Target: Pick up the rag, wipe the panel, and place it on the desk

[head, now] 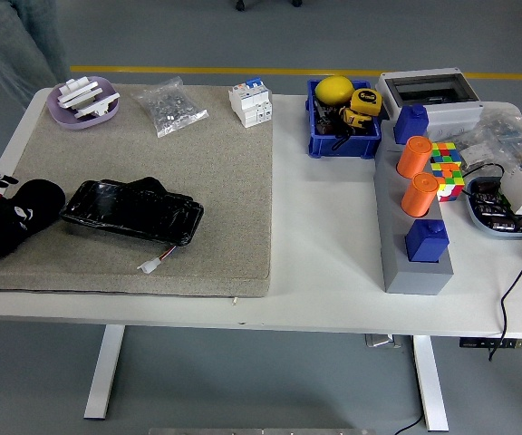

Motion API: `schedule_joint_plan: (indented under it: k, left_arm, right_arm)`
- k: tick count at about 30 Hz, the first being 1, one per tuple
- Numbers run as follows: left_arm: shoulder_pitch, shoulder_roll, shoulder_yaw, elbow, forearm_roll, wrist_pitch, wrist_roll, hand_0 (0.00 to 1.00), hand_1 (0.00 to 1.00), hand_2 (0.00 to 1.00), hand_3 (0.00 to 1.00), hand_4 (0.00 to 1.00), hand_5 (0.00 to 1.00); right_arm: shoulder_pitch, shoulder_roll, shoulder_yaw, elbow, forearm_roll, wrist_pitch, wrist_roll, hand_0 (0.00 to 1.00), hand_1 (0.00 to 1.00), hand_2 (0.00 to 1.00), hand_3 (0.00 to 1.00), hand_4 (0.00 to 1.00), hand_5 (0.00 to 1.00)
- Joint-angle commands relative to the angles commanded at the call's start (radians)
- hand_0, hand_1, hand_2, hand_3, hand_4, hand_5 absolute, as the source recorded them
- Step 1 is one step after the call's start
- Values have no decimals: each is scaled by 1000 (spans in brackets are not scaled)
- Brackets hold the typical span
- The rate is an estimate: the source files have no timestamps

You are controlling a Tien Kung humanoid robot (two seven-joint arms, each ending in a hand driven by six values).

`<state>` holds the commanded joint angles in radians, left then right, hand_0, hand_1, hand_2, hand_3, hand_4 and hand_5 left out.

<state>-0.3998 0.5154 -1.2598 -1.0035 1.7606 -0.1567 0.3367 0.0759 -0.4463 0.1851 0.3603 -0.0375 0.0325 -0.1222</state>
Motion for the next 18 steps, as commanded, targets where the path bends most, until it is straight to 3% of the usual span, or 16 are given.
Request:
schedule_joint_plan:
  k: [5,6,11,12,17,18]
  left_arm:
    - [-2,-4,12,21,5,12,-12,710,815,857,785,937,321]
    - [-3,-5,16,25,5,16,-14,527,691,800,681,878,240]
    - [-8,-9,23,45,8,35,-22,527,691,800,681,878,240]
    - [-9,-10,25,48,11,37,-23,452,564,744,631,826,174]
    - [-12,-13,32,57,16,50,-30,452,564,744,631,826,174]
    - [-12,-13,36,59,17,54,-32,377,415,638,585,673,113]
  right_arm:
    - [-1,-1,-2,0,2,0,0,747,685,692,664,998,547]
    - [-1,-2,-3,1,2,0,0,747,684,692,664,998,547]
    - [0,-2,0,1,3,0,1,747,684,692,664,998,547]
    - [0,-3,1,1,2,0,1,747,686,692,667,998,546]
    - [0,-3,7,2,-1,-2,2,747,686,692,667,998,546]
    - [0,-3,8,2,-1,-2,3,746,684,692,666,998,546]
